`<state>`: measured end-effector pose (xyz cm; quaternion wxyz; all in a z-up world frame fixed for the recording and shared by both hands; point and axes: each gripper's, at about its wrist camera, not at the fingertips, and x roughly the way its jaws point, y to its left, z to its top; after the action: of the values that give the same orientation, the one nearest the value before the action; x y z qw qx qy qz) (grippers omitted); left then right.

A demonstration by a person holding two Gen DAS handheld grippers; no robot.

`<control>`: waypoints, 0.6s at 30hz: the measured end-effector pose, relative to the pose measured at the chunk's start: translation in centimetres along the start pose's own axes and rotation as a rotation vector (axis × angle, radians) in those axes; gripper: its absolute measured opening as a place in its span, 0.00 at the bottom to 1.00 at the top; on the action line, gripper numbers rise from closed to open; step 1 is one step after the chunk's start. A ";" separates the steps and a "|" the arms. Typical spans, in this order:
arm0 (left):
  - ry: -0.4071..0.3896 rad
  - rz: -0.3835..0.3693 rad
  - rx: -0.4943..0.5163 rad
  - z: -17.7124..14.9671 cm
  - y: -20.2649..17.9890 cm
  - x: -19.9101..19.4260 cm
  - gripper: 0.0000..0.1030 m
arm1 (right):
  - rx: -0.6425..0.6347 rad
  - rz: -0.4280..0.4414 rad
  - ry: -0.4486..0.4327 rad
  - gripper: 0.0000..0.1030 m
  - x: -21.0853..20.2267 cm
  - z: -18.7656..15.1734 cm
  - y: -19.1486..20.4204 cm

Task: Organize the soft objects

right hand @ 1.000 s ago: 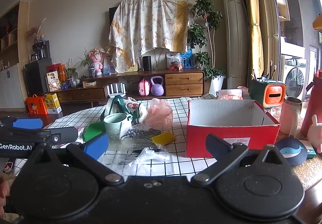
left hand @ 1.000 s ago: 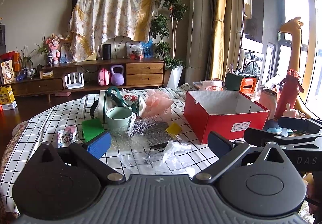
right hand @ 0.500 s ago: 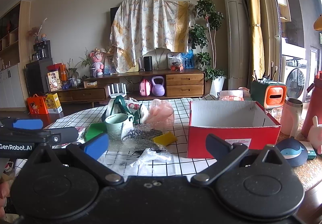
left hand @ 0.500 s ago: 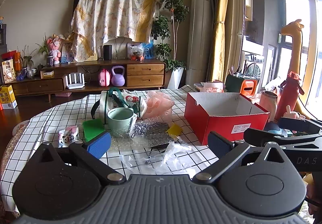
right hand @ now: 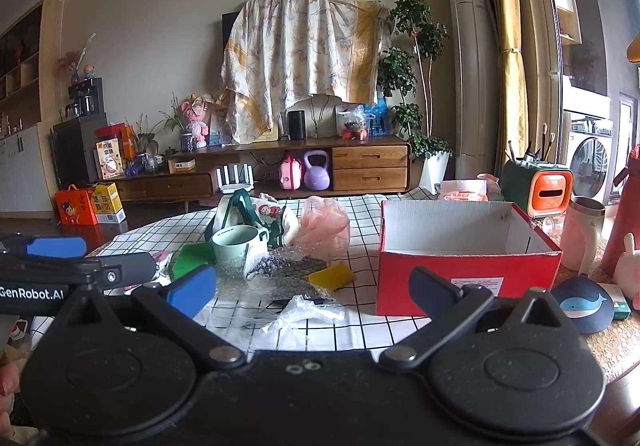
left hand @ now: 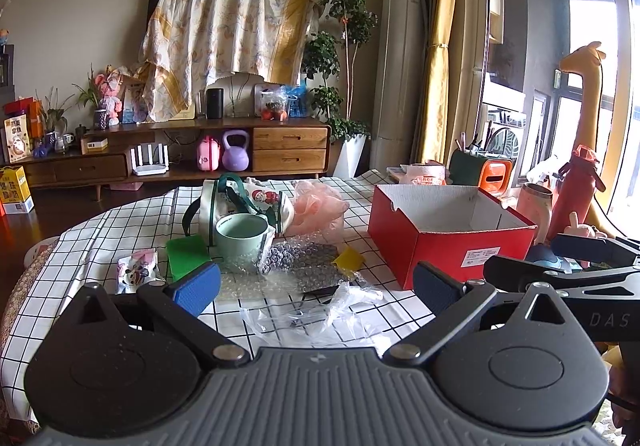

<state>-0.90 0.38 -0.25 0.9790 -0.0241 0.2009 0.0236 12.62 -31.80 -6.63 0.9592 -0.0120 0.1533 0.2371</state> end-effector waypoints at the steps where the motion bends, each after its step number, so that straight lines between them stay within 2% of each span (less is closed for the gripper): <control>1: -0.001 0.000 0.000 0.0 0.0 0.0 1.00 | 0.000 0.000 0.001 1.00 0.0 0.0 0.0; 18: 0.014 0.015 -0.063 0.5 0.6 0.6 1.00 | -0.033 0.032 0.038 1.00 0.9 1.0 0.9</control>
<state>-0.14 1.00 -0.08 0.9762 -0.0535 0.2071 0.0368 13.26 -30.51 -5.94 0.9519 -0.0298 0.1676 0.2548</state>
